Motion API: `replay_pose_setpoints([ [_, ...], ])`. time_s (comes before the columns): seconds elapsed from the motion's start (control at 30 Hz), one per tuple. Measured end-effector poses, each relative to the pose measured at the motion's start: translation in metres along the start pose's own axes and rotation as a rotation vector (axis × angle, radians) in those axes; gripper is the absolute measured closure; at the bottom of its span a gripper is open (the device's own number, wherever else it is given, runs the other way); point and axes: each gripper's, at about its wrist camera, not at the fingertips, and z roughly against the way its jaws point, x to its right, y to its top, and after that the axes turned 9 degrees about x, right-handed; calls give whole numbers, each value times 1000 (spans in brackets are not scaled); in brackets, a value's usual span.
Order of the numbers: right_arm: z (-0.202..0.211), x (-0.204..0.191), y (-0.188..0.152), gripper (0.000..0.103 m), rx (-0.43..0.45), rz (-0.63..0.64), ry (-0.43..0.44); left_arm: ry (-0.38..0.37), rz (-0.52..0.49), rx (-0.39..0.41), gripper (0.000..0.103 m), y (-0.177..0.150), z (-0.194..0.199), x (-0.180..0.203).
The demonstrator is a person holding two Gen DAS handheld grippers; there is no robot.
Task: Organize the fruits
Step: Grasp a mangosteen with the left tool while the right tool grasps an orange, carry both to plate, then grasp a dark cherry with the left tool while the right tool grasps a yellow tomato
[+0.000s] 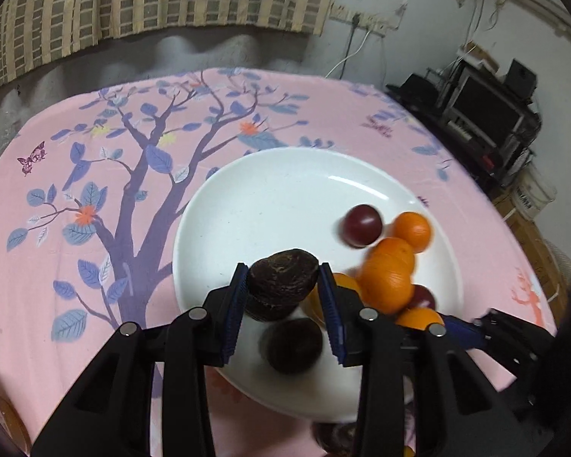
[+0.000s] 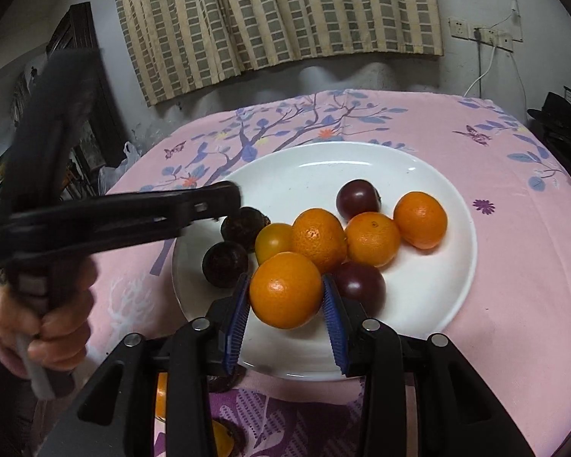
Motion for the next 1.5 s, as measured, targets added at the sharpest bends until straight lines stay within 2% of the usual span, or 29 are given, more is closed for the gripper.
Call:
replay_pose_setpoints([
  [0.07,7,-1,2,47,17,1,-6,32,32,-8,27,1,1,-4],
  [0.1,12,0,4,46,26,-4,0,40,45,22,20,1,8,-5],
  [0.17,21,-1,4,46,29,-21,22,53,61,73,12,0,32,-7],
  [0.27,28,-10,0,41,-2,4,45,68,75,97,9,-11,64,-11],
  [0.33,30,-21,-5,35,-59,61,62,124,87,120,5,-27,89,-17],
  [0.4,33,-36,-15,35,-127,148,74,167,111,132,5,-46,107,-24],
  [0.47,37,-49,-28,35,-154,222,68,191,163,146,5,-70,122,-35],
  [0.63,37,-61,-50,35,-208,248,81,236,227,106,5,-117,131,-60],
  [0.7,38,-65,-55,35,-209,267,78,235,247,86,5,-123,132,-67],
  [0.87,37,-67,-61,35,-219,278,74,213,266,113,5,-122,141,-69],
  [0.97,33,-66,-63,41,-230,280,72,234,235,118,5,-122,142,-64],
  [1.03,30,-65,-65,50,-245,277,78,231,225,116,5,-122,142,-62],
  [1.07,28,-64,-66,51,-250,276,76,225,224,112,5,-122,142,-62],
  [1.13,25,-62,-68,60,-252,271,73,208,220,94,5,-123,140,-61],
  [1.17,25,-61,-67,60,-251,260,77,192,213,79,5,-123,139,-60],
  [1.23,27,-57,-63,61,-244,220,89,112,158,33,5,-125,136,-55],
  [1.27,31,-52,-58,61,-230,179,103,74,120,22,8,-127,136,-51],
  [1.3,33,-48,-55,61,-220,156,106,47,81,21,22,-128,137,-46],
  [1.4,37,-40,-49,60,-199,123,84,-7,11,2,44,-133,136,-35],
  [1.5,34,-36,-49,60,-211,103,75,-24,-12,-31,47,-138,128,-28],
])
